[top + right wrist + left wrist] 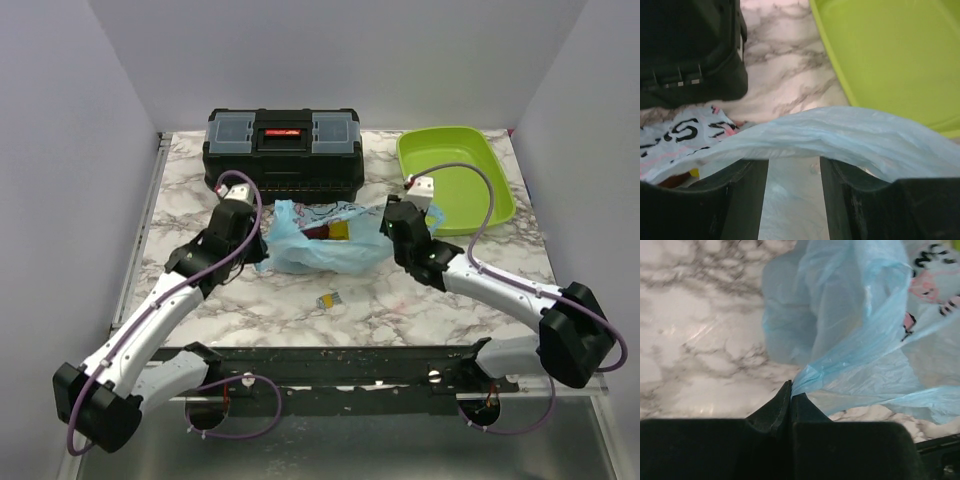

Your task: Take the fake fruits out of the plastic bag

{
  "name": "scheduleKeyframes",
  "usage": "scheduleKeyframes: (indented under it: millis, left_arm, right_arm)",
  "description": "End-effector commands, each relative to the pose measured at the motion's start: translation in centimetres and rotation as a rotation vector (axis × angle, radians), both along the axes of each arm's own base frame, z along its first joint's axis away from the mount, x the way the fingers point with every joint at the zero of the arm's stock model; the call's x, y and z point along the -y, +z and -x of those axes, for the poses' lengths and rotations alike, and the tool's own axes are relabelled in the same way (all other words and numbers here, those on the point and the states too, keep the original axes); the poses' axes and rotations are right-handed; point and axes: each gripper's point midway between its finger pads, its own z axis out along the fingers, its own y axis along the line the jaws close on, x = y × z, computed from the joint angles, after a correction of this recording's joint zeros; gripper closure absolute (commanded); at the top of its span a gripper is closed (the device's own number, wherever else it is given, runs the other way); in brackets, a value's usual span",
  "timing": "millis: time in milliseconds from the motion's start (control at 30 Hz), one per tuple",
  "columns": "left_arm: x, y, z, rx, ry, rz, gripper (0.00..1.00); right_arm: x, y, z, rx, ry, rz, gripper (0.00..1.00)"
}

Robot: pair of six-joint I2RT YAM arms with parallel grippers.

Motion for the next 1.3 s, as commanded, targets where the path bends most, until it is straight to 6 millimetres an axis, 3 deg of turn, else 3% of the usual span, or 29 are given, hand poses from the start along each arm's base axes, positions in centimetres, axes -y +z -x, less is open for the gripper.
scheduleKeyframes:
  millis: [0,100,167,267,367,467,567,667,833,933,1000,1100,1200,1267]
  left_arm:
    - [5.8,7.8,-3.7,0.154,-0.208,0.173,1.0]
    - [6.9,9.9,-3.5,0.188,-0.285,0.201,1.0]
    - [6.9,9.7,-2.9,0.196,-0.313,0.203,1.0]
    - [6.3,7.9,-1.2,0.152,-0.339,0.18,1.0]
    - [4.9,6.2,0.8,0.093,-0.354,0.122,0.99]
    - [3.1,6.4,2.1,0.107,-0.34,0.062,0.81]
    - [3.0,9.6,3.2,0.219,-0.401,0.076,0.52]
    - [3.5,14.2,4.6,0.376,-0.479,0.125,0.28]
    - [4.4,20.5,6.6,0.589,-0.581,0.213,0.1]
    - [6.7,21.8,7.1,0.579,-0.66,0.338,0.1]
    - [9.2,20.6,7.4,0.497,-0.759,0.439,0.13]
    - [12.1,17.2,6.5,0.379,-0.8,0.528,0.14]
    - [14.7,13.9,5.6,0.286,-0.816,0.511,0.16]
    - [15.8,11.9,5.0,0.247,-0.804,0.48,0.22]
  right_arm:
    - [-0.3,6.7,-3.2,0.134,0.017,0.001,0.51]
    - [-0.6,10.1,-3.1,0.188,0.063,0.003,0.5]
    - [-1.3,10.4,-2.6,0.19,0.132,0.003,0.49]
    - [-3.7,7.5,-0.6,0.087,0.324,-0.006,0.43]
    - [-7.5,4.1,3.2,-0.063,0.598,-0.084,0.35]
    - [-10.8,3.2,6.8,-0.133,0.797,-0.247,0.33]
    - [-12.7,2.8,9.2,-0.137,0.9,-0.33,0.33]
    - [-14.2,2.7,10.6,-0.146,0.965,-0.36,0.33]
    - [-16.8,0.8,12.4,-0.202,1.052,-0.363,0.38]
    - [-17.4,-0.6,13.1,-0.229,1.051,-0.39,0.43]
    - [-17.3,-1.3,13.2,-0.25,1.023,-0.416,0.5]
    - [-16.5,-2.8,13.4,-0.288,0.954,-0.451,0.59]
    - [-15.7,-5.0,13.6,-0.359,0.872,-0.49,0.71]
    - [-15.3,-5.9,14.3,-0.389,0.857,-0.521,0.75]
